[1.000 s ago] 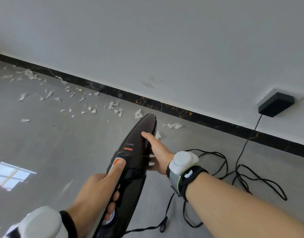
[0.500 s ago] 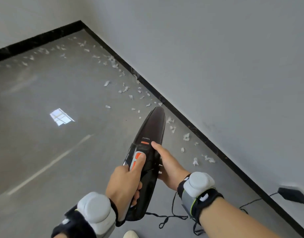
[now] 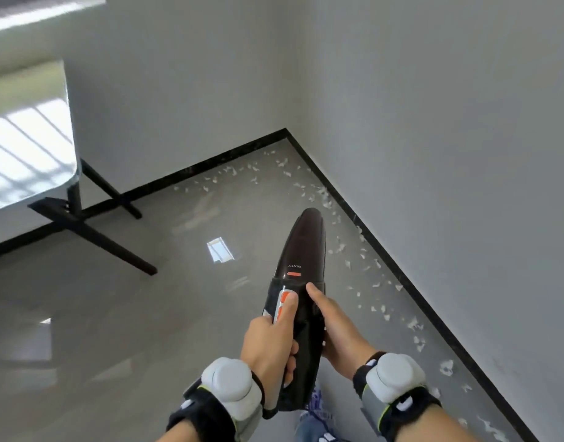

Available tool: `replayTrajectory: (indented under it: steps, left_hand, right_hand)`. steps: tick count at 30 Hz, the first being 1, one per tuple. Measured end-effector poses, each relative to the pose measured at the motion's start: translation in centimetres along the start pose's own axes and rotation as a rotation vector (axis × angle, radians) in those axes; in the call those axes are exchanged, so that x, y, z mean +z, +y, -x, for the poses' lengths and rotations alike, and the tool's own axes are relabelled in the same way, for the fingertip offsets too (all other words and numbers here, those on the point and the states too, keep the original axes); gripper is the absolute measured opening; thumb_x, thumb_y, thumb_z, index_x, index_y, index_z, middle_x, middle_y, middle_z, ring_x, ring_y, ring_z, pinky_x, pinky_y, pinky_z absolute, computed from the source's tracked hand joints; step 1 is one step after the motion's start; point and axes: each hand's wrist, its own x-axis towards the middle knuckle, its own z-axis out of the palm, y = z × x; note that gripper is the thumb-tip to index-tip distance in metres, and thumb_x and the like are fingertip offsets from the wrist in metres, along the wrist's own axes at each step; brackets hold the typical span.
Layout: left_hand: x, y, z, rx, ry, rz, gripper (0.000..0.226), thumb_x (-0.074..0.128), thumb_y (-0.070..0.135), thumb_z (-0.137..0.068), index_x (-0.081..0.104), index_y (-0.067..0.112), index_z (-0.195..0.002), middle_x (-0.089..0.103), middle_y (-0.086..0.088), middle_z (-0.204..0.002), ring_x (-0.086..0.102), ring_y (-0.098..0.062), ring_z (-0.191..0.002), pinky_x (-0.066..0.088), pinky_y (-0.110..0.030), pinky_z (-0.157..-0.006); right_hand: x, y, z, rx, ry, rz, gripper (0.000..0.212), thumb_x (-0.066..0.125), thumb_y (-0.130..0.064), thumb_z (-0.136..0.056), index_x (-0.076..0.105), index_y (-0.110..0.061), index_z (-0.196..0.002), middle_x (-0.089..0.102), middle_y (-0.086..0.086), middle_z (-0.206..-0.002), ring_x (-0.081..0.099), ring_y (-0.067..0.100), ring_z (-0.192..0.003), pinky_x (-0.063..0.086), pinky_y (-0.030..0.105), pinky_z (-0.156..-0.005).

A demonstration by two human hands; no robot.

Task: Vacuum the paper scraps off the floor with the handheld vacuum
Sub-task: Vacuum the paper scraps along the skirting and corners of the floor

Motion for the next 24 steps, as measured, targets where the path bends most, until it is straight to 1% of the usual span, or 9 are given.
replayTrajectory:
  steps: [1, 4, 6, 8, 10, 13, 17, 21, 24]
  left_hand:
    - [-0.8, 2.2, -1.5, 0.0, 0.02, 0.018, 0.063, 0.054, 0.071, -0.083, 0.053, 0.009, -0.073, 0.047, -0.005, -0.054, 0.039, -0.019, -0.035, 0.035, -0.023, -0.04]
    - [-2.0, 6.1, -3.8, -0.035, 0.059, 0.075, 0.061, 0.054, 0.069, -0.086, 0.052, 0.01, -0.071, 0.046, -0.005, -0.055, 0.038, -0.018, -0.036, 0.035, -0.022, -0.04]
    - [-3.2, 9.2, -6.0, -0.047, 0.098, 0.093, 0.061, 0.054, 0.068, -0.086, 0.052, 0.009, -0.071, 0.045, -0.005, -0.055, 0.037, -0.018, -0.035, 0.035, -0.022, -0.04]
    - [-5.1, 12.5, -9.1, -0.039, 0.118, 0.13, 0.061, 0.055, 0.067, -0.086, 0.051, 0.008, -0.071, 0.045, -0.006, -0.055, 0.037, -0.018, -0.035, 0.034, -0.023, -0.039]
    - [-7.0, 15.5, -11.6, -0.043, 0.158, 0.164, 0.061, 0.055, 0.066, -0.087, 0.052, 0.007, -0.072, 0.046, -0.007, -0.055, 0.037, -0.018, -0.034, 0.034, -0.023, -0.039]
    - [-10.3, 19.1, -15.6, -0.058, 0.189, 0.202, 0.063, 0.054, 0.067, -0.087, 0.053, 0.006, -0.071, 0.048, -0.007, -0.056, 0.039, -0.019, -0.035, 0.036, -0.023, -0.039]
    - [-15.3, 23.5, -23.4, -0.1, 0.261, 0.219, 0.071, 0.053, 0.073, -0.082, 0.058, 0.005, -0.062, 0.052, -0.007, -0.051, 0.043, -0.021, -0.036, 0.039, -0.026, -0.042]
    - [-19.1, 26.8, -29.8, -0.135, 0.272, 0.236, 0.073, 0.051, 0.071, -0.086, 0.063, 0.002, -0.066, 0.054, -0.007, -0.05, 0.046, -0.022, -0.037, 0.04, -0.026, -0.043]
    - [-22.4, 28.3, -35.3, -0.158, 0.288, 0.229, 0.073, 0.051, 0.07, -0.087, 0.065, 0.001, -0.069, 0.056, -0.006, -0.05, 0.049, -0.022, -0.038, 0.041, -0.025, -0.043]
  right_hand:
    - [1.4, -1.7, -1.8, 0.0, -0.012, 0.003, 0.068, 0.07, -0.07, -0.077, 0.065, -0.026, -0.128, 0.079, 0.003, -0.114, 0.075, 0.025, -0.106, 0.059, 0.039, -0.082]
    - [4.0, -4.2, -4.4, -0.014, -0.062, -0.015, 0.056, 0.072, -0.064, -0.081, 0.065, -0.029, -0.125, 0.079, 0.005, -0.111, 0.076, 0.026, -0.098, 0.059, 0.045, -0.089]
    - [6.0, -6.7, -6.6, -0.008, -0.075, 0.005, 0.046, 0.071, -0.06, -0.084, 0.065, -0.033, -0.121, 0.08, 0.002, -0.107, 0.077, 0.022, -0.092, 0.059, 0.043, -0.087]
    - [8.6, -9.9, -9.2, 0.003, -0.085, 0.034, 0.038, 0.069, -0.056, -0.088, 0.063, -0.038, -0.12, 0.08, -0.004, -0.105, 0.078, 0.018, -0.093, 0.059, 0.038, -0.081]
    - [11.2, -12.6, -11.6, 0.012, -0.1, 0.065, 0.038, 0.07, -0.056, -0.088, 0.063, -0.039, -0.121, 0.08, -0.005, -0.105, 0.077, 0.017, -0.094, 0.058, 0.036, -0.078]
    - [15.7, -16.2, -15.4, 0.047, -0.1, 0.122, 0.04, 0.072, -0.057, -0.085, 0.062, -0.042, -0.121, 0.08, -0.008, -0.105, 0.076, 0.016, -0.097, 0.057, 0.038, -0.082]
    - [21.9, -20.2, -21.8, 0.091, -0.081, 0.191, 0.039, 0.072, -0.057, -0.086, 0.06, -0.043, -0.12, 0.08, -0.007, -0.097, 0.075, 0.014, -0.083, 0.054, 0.034, -0.076]
    - [26.1, -22.3, -28.1, 0.135, -0.077, 0.232, 0.038, 0.073, -0.055, -0.085, 0.059, -0.047, -0.12, 0.078, -0.006, -0.087, 0.073, 0.016, -0.076, 0.055, 0.035, -0.076]
    - [30.1, -22.8, -33.4, 0.172, -0.103, 0.195, 0.027, 0.068, -0.047, -0.093, 0.063, -0.04, -0.118, 0.071, 0.0, -0.076, 0.067, 0.018, -0.064, 0.054, 0.03, -0.064]
